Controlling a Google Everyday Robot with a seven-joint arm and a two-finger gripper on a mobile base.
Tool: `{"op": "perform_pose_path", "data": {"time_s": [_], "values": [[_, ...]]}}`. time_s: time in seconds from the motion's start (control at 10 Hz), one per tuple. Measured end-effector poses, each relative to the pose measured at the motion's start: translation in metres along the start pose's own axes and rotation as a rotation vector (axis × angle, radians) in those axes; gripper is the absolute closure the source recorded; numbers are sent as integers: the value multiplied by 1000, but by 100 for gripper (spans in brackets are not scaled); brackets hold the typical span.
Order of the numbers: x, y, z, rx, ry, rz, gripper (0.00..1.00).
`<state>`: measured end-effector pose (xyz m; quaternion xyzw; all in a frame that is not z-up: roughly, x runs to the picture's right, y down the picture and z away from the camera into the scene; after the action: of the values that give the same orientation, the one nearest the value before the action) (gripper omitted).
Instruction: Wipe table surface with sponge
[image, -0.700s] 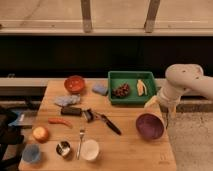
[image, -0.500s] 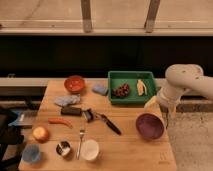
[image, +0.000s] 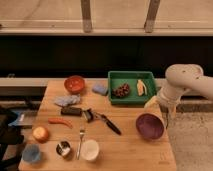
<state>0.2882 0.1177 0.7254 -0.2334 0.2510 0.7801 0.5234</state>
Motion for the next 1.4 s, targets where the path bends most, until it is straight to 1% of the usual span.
{"op": "perform_pose_path", "data": {"time_s": [1.0, 1.2, 1.4], "values": [[2, -1, 0, 2, 1, 4, 20], [-1, 0, -3, 7, -13, 10, 20], [-7, 8, -6, 22, -29, -6, 20]]}}
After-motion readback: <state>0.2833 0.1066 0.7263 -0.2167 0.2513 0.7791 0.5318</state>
